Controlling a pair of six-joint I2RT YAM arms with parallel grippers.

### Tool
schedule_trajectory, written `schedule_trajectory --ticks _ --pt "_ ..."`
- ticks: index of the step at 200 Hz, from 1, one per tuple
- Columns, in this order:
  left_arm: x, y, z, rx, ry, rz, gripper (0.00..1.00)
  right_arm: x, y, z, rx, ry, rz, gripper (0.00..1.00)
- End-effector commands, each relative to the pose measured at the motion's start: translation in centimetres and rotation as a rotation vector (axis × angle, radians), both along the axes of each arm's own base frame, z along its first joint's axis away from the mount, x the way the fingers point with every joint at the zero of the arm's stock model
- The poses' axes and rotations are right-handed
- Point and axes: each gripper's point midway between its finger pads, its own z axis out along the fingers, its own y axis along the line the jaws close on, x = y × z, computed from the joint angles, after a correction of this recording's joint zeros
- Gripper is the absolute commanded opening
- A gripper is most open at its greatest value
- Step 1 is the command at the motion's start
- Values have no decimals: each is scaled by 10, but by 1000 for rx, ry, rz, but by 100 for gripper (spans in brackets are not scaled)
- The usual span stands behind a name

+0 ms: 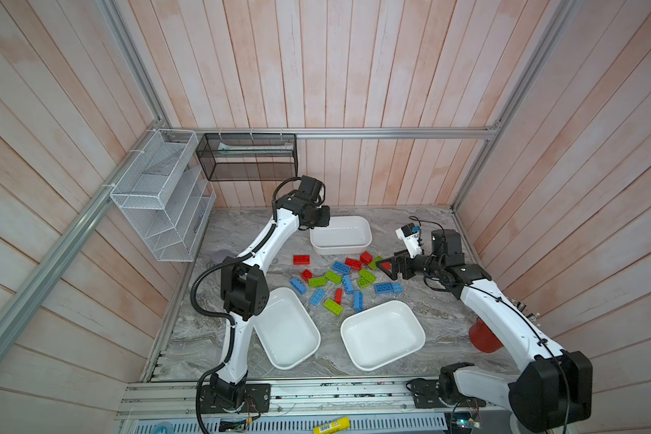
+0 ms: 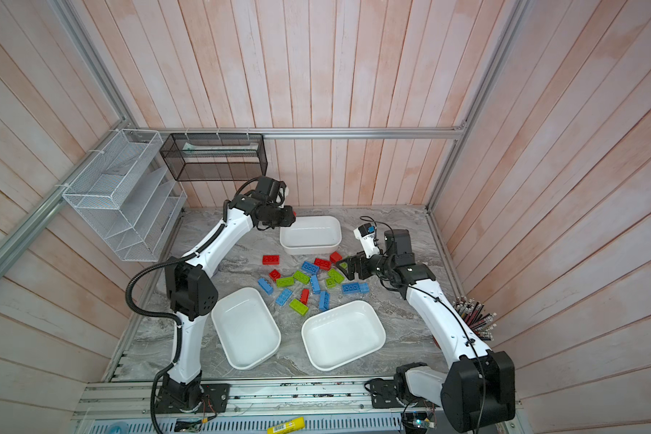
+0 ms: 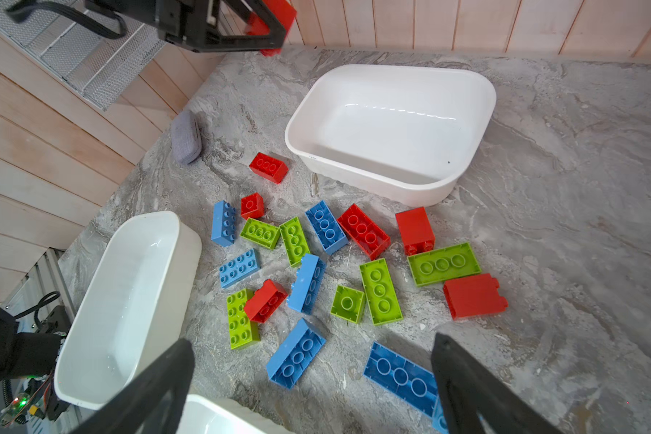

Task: Sort the legos into containers by color
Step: 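Lift the red brick with the left gripper and drop it into the far tub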

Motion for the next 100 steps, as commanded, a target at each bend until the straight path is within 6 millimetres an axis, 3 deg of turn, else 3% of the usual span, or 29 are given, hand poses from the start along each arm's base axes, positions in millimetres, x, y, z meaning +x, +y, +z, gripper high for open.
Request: schedule_trajectory --ticks 1,37,55,75,100 --pt "13 -13 -39 -15 59 -1 27 11 -3 17 0 -54 -9 98" --pt "25 -26 -70 -3 53 1 28 16 -10 21 -12 -56 -22 98" --pt "26 -30 -73 5 39 -12 42 16 -12 22 -15 -54 -25 98" --pt "24 -31 -57 -3 13 -15 70 14 -14 19 -18 -45 -26 98" --pt "14 -18 -25 18 -19 2 75 11 -15 18 -14 -40 -27 98"
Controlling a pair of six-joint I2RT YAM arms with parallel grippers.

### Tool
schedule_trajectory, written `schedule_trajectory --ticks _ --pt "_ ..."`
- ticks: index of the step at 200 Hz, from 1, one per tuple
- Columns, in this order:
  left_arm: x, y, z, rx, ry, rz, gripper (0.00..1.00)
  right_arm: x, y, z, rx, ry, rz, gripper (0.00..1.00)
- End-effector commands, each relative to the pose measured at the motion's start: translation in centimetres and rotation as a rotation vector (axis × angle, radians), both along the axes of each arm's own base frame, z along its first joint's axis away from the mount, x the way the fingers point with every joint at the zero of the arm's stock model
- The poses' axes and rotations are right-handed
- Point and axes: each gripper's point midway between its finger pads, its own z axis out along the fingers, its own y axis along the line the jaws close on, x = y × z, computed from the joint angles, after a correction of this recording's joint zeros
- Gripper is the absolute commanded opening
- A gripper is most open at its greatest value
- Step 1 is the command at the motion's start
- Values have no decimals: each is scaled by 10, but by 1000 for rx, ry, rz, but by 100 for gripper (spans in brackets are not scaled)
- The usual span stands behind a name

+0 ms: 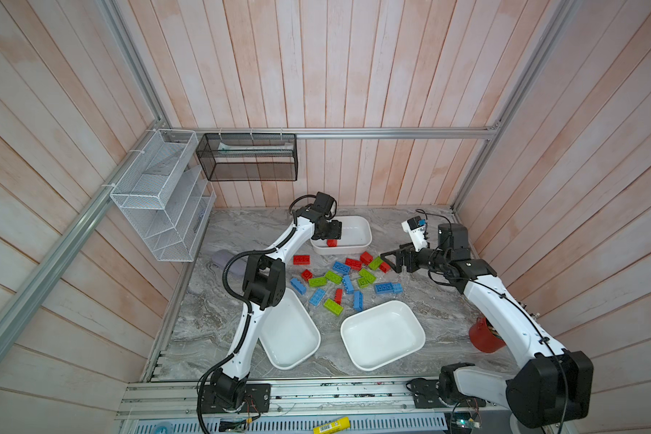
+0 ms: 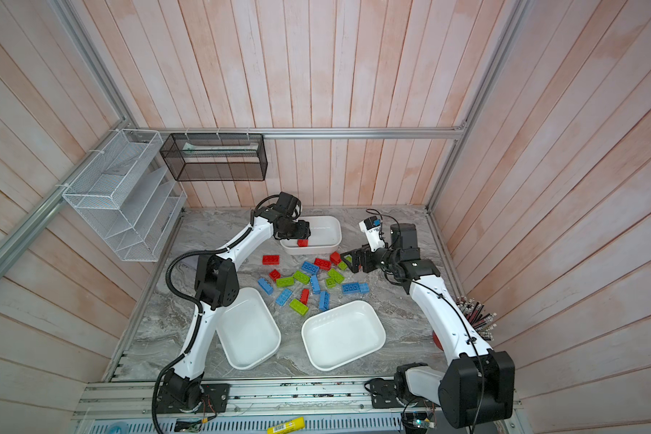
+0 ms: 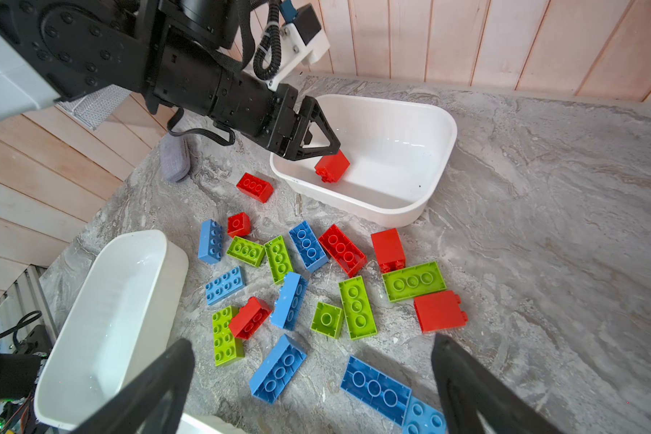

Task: Sort the legos into containers by color
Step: 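Lift the red brick with the left gripper and drop it into the far tub, then lower the left gripper onto a red brick beside the far tub and grasp it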

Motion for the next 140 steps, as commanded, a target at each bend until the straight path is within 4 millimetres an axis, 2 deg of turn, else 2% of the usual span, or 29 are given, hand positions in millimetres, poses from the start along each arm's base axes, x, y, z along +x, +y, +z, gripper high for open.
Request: schedule_trajectory --ticks 1,22,48,65,86,104,117,140 --pt "-5 6 64 -14 -106 9 75 -2 -2 2 -5 1 4 98" --pt "-26 29 89 28 -101 63 76 -5 0 1 1 4 13 98" --pt "-59 62 97 120 -93 97 77 -8 1 -3 5 10 26 98" --pt "-79 80 90 177 -79 31 80 -9 2 -6 6 14 35 98" --pt "-88 119 73 236 1 55 84 -9 3 -9 6 22 43 98" --pt "-97 124 63 279 3 -12 85 -9 3 -9 5 21 43 98" --pt "-102 124 57 289 -25 -129 85 -9 3 -9 6 21 44 98" --pt "-104 123 58 243 -115 -388 84 -10 3 -10 6 27 47 98"
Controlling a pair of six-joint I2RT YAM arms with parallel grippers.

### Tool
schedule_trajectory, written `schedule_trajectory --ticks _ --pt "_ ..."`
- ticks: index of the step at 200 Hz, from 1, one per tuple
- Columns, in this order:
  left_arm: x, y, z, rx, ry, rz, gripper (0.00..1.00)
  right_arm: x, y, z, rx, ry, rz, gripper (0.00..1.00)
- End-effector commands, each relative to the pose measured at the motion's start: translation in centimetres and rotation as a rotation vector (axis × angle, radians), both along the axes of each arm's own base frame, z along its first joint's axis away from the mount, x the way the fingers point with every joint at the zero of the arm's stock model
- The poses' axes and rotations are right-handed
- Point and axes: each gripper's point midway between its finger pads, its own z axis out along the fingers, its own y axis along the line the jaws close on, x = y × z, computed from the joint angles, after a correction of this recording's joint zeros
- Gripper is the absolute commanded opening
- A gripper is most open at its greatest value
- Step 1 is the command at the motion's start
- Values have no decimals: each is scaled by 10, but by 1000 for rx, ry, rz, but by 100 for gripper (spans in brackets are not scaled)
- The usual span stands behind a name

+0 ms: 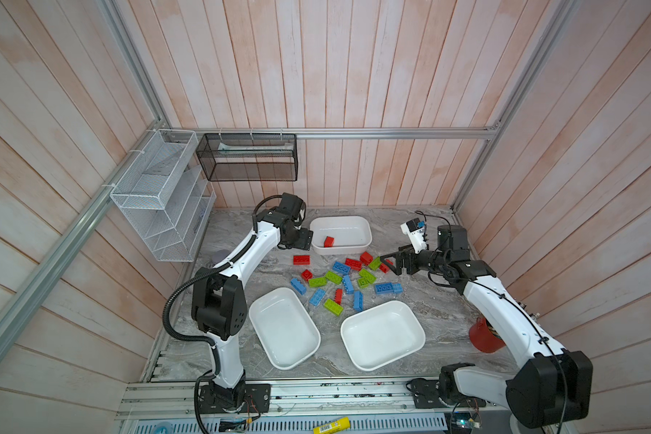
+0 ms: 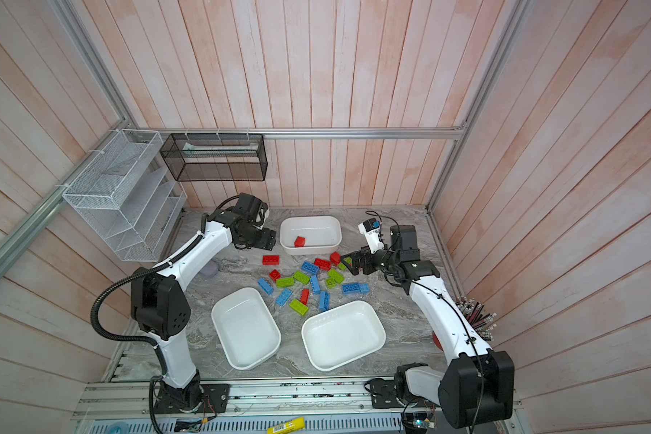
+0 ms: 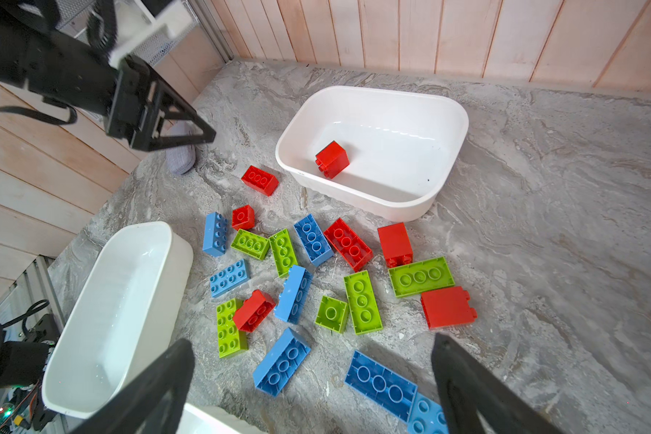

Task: Sort the legos into containers by color
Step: 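Lower the left gripper onto a red brick beside the far tub and grasp it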

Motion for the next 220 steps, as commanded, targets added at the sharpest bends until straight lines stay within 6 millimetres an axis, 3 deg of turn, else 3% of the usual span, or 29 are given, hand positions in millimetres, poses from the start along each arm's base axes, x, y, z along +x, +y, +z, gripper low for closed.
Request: schedule_trajectory --ticks 1,20,37,62,79,156,220 --pt "-4 -8 16 -24 -97 -324 84 -6 1 -5 2 18 24 98" --pt "-5 -11 15 -33 -140 -534 84 -7 2 -6 1 26 27 98" --pt "-6 -3 0 12 -123 -689 82 -8 1 -5 -2 27 23 98" --pt "6 12 -17 122 -159 -826 82 -9 0 -4 -13 36 17 98" --pt "19 9 -21 151 -205 -896 82 -11 -1 -6 -14 46 13 98" --pt "18 -8 -87 55 -125 -1010 77 -11 -5 -12 -46 71 4 98" --pt "24 -15 -104 45 -160 -1073 76 -8 -5 -14 -41 83 -6 98"
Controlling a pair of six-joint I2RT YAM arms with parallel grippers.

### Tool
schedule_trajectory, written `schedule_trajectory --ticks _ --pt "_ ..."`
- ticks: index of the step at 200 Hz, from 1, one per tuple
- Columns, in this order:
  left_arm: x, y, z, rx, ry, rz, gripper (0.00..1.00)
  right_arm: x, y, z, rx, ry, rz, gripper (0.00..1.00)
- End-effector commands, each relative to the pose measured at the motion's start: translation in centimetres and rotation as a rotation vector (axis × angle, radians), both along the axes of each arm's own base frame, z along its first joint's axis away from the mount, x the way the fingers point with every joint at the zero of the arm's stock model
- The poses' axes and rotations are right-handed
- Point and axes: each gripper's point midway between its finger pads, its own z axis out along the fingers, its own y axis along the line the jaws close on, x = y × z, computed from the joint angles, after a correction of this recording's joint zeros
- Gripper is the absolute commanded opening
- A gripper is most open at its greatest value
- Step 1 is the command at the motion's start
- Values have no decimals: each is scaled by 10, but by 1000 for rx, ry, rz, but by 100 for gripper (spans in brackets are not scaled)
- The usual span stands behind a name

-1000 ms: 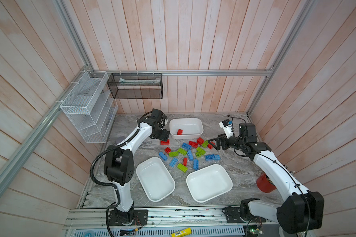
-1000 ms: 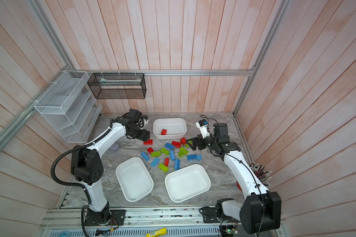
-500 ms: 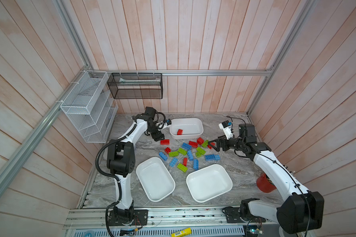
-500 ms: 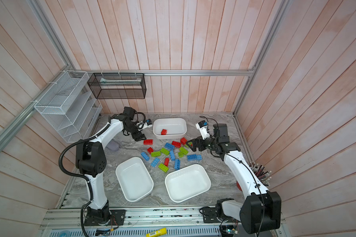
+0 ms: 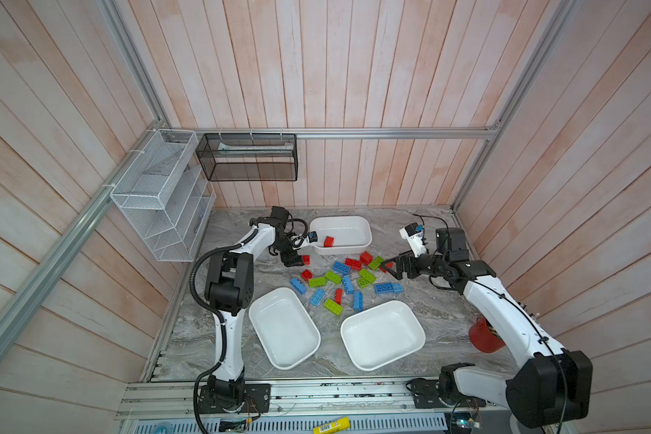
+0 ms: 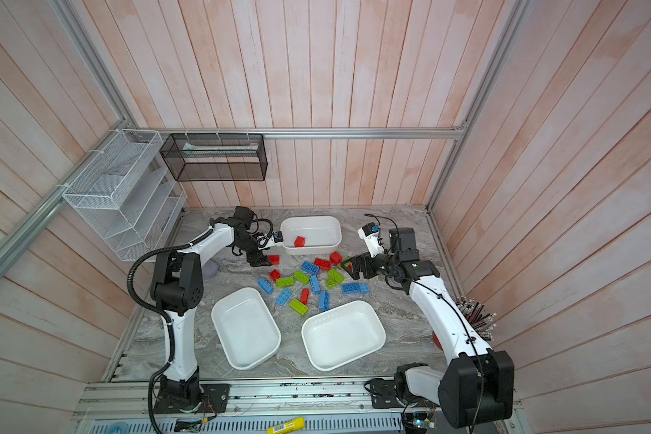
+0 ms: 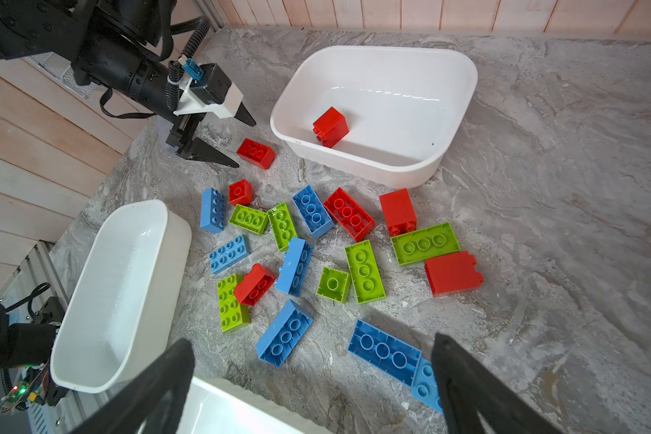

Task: Sort the legos into containers by color
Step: 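Lower the left gripper onto a red brick beside the far tub and grasp it, then carry the red brick with the left gripper into the far tub and release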

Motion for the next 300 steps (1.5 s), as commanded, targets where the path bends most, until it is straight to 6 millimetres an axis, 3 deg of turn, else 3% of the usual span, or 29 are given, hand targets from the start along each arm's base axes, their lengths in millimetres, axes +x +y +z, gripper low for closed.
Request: schedule_trajectory --ticks 1,83,120,153,175,216,237,258,278,300 --pt "4 -7 -9 -23 -13 -56 76 3 -1 3 -7 2 -6 98" --pt "7 -9 -37 -10 5 -57 60 1 1 8 15 6 -2 98" --pt "6 -7 -42 3 21 -51 40 0 0 10 8 -1 -5 98" --pt "4 -5 -20 3 11 -27 27 2 0 9 -1 -2 -1 98" --pt "-1 -1 3 2 8 10 26 3 0 10 0 -10 -1 98" --pt "-19 2 71 -69 19 158 27 4 0 8 2 -22 0 98" --pt "-22 -16 100 -151 16 224 27 5 0 8 8 -31 1 98" --pt "-13 -45 114 -190 -13 256 29 8 0 10 12 -41 1 98" --pt "15 -67 125 -248 -42 352 29 11 0 13 16 -50 -4 98" --pt "50 -81 122 -279 -29 489 29 11 -3 17 18 -58 -14 98"
